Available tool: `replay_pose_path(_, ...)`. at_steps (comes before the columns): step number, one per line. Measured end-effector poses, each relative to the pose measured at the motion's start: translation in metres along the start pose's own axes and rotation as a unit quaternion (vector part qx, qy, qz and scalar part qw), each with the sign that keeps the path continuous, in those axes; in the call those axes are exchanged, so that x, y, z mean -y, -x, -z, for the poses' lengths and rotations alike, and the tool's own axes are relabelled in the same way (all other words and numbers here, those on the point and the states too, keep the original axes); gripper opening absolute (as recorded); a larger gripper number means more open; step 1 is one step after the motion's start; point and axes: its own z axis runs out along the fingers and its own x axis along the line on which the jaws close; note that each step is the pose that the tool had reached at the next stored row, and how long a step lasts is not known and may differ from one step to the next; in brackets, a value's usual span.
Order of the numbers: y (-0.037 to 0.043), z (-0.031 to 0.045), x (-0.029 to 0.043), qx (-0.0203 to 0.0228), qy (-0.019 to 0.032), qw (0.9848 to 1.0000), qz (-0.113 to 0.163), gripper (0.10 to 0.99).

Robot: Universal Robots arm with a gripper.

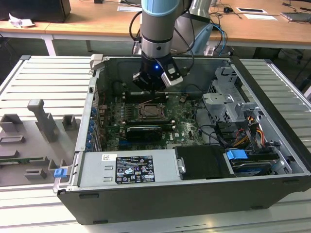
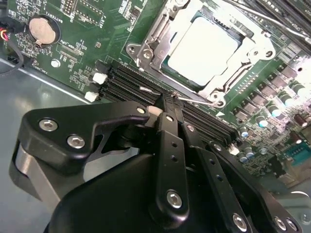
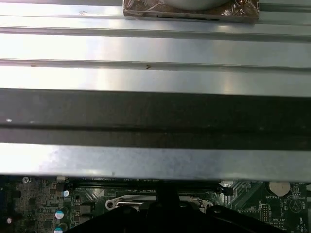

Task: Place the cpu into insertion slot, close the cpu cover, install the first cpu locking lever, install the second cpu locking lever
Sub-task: 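Install the first cpu locking lever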

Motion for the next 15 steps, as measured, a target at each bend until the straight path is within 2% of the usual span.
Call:
replay_pose_path(6, 0.0050, -0.0054, 0.0005, 0.0043, -0.0001, 1.0000, 0.001, 0.106)
replay_pose_path(13, 0.0086, -0.0133, 0.0002, 0.0048, -0.0004, 1.0000, 0.001, 0.106)
replay_pose_path(15, 0.0089, -0.0150, 0.0003, 0.0047, -0.0021, 1.0000, 0.001, 0.106)
